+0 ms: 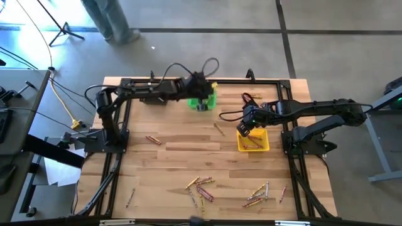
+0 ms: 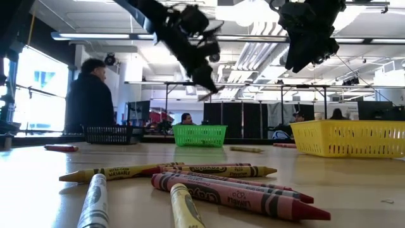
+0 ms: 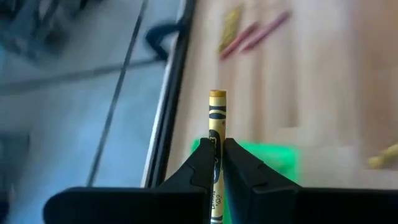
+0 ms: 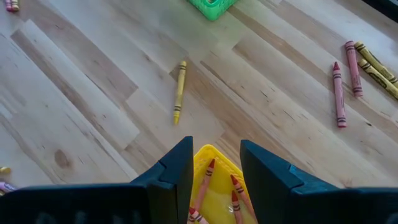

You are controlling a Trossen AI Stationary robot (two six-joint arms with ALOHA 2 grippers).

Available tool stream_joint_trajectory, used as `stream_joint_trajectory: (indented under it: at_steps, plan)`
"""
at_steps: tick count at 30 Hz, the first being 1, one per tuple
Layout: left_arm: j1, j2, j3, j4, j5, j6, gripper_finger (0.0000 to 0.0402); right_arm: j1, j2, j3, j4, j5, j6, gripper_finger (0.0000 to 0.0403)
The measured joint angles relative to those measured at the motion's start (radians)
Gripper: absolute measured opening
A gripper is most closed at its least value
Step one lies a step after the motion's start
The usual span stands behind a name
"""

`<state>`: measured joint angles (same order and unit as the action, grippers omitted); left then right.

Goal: Sort crayons
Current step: Put the yellow crayon into the green basket

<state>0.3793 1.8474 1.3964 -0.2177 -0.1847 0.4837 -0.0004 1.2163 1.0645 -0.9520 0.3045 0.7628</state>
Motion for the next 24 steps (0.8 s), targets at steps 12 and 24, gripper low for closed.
stream_joint_trajectory:
  at_steps: [12, 24]
  plan:
    - [0.121, 0.063, -0.001, -0.045, 0.068, -0.218, 0.0031, -0.033, 0.000, 0.000, 0.004, 0.034, 0.026, 0.0119]
    - [0.118, 0.052, 0.000, -0.078, 0.148, -0.185, 0.0091, -0.183, 0.121, 0.000, 0.016, 0.003, 0.017, 0.0119]
